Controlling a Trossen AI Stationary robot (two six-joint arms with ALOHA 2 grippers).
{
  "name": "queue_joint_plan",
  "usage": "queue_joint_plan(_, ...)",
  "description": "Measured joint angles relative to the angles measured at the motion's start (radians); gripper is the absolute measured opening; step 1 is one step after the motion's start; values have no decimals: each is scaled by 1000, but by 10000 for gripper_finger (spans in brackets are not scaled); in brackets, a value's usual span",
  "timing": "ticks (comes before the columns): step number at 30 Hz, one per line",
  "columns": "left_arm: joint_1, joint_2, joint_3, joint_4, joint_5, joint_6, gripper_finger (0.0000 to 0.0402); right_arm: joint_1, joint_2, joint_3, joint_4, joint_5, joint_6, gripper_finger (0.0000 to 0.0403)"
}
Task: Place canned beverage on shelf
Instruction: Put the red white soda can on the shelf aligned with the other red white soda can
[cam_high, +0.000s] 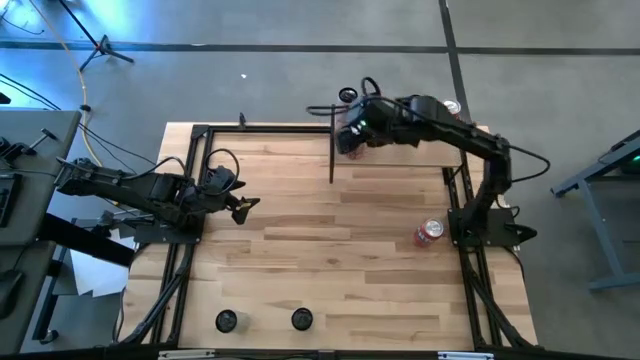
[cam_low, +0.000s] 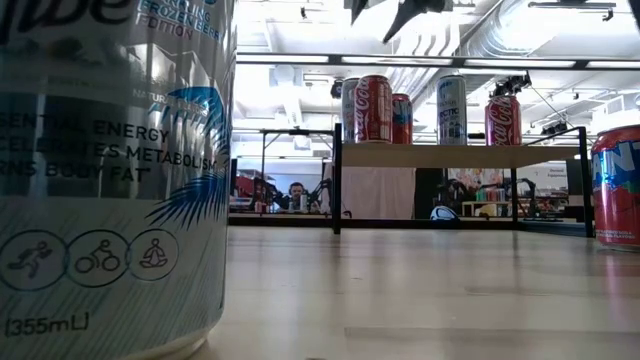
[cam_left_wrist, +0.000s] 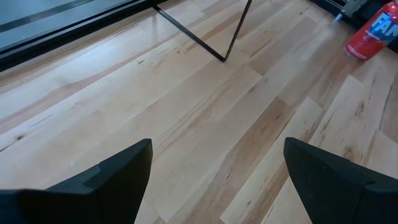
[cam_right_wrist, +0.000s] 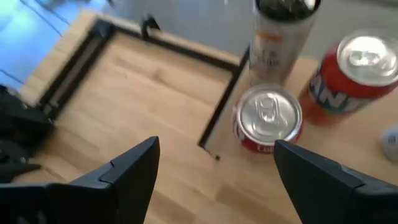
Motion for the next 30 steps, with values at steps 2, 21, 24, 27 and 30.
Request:
queue_joint_plan(2,0,0,0,0,0,0,337,-35,43,52,-68,-72,10,302)
queue_joint_plan(21,0,0,0,0,0,0,337,-198,146,137,-198,-299,85,302)
queue_joint_plan(24,0,0,0,0,0,0,337,-214,153,137,-199,-338,85,302)
queue_joint_plan(27,0,0,0,0,0,0,337,-220,155,137,-202,-354,84,302)
queue_joint_plan(30,0,0,0,0,0,0,337,-215,154,137,-180,-355,81,302)
